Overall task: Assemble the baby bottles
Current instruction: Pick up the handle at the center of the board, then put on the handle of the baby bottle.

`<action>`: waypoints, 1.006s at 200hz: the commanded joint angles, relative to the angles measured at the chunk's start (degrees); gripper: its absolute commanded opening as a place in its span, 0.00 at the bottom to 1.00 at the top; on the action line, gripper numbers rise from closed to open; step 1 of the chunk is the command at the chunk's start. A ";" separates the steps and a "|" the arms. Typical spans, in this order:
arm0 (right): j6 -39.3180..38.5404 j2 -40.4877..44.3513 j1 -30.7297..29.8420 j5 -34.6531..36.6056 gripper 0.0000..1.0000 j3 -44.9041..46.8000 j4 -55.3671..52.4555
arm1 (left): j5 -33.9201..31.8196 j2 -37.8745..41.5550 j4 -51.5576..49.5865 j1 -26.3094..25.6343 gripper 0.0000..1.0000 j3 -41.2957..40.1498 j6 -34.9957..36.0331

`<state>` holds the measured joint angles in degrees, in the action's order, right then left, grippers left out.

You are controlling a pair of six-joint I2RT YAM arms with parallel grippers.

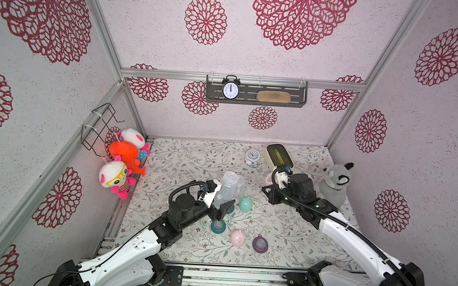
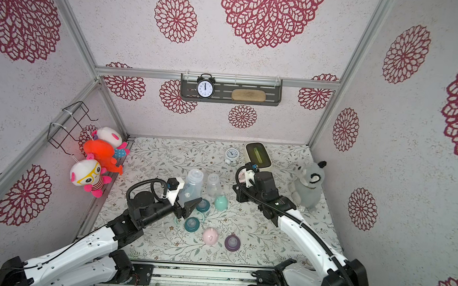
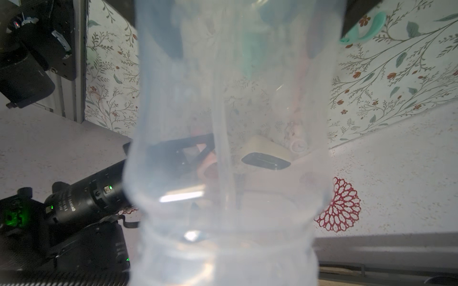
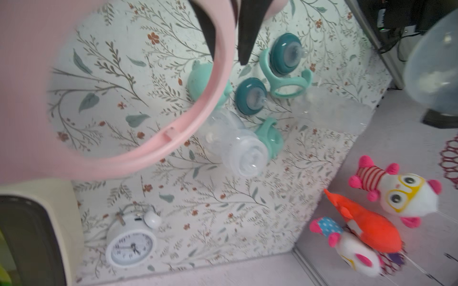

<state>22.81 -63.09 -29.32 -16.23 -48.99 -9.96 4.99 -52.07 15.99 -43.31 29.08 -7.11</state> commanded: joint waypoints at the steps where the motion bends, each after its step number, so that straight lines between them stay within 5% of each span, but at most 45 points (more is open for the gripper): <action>1: 5.53 3.20 -0.30 -8.96 0.00 -4.04 4.29 | -0.26 -1.05 7.09 0.66 0.00 -0.61 0.59; 70: 19.17 3.61 -1.88 -24.82 0.00 -10.19 23.88 | 8.12 -7.19 14.66 4.32 0.00 0.45 0.67; 201: 30.97 -6.64 -16.71 -24.45 0.00 -10.43 48.94 | 12.00 -8.65 23.15 5.42 0.00 1.12 -0.99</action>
<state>50.78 -69.19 -44.71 -40.75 -58.22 30.50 17.08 -62.74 35.92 -38.09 29.76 -8.82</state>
